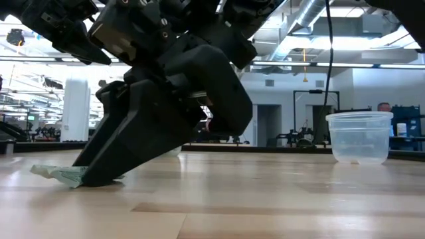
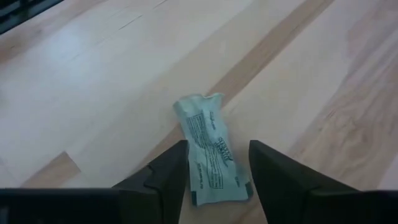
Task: Pick and place Stevia / Truvia into bins
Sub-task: Put the white stevia packet into the left transparent container
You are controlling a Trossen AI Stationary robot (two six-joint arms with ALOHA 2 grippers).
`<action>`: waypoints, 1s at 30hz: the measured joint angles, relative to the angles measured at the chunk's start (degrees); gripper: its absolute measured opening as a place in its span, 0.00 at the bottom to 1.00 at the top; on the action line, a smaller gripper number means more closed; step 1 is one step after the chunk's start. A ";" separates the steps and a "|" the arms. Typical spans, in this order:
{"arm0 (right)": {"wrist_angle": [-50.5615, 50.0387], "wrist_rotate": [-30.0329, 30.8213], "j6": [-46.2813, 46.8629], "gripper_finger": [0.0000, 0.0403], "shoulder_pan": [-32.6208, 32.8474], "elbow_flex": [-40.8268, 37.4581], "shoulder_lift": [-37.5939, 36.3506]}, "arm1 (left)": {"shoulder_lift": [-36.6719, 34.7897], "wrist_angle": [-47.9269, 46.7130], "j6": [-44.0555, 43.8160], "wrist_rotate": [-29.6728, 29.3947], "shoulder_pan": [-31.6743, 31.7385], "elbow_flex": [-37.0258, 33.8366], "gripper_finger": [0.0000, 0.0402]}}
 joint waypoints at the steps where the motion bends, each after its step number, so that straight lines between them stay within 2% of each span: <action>1: -0.02 0.00 0.09 0.40 0.02 0.00 0.00 | 0.00 0.00 0.00 0.00 0.00 0.00 0.00; 6: -0.47 0.09 0.43 0.32 0.04 0.00 0.05 | 0.00 0.00 0.00 0.01 0.00 0.00 0.00; 18: -1.07 0.78 0.77 0.02 -0.22 -0.01 -0.27 | 0.00 0.00 0.00 0.02 0.02 0.00 0.00; 23: -7.74 6.64 0.11 0.02 -0.28 1.03 -2.43 | 0.00 0.00 0.00 0.02 0.02 0.00 0.00; 30: -11.95 11.38 -2.11 0.01 -2.11 -0.61 -11.78 | 0.00 0.00 0.00 0.01 0.01 0.00 0.00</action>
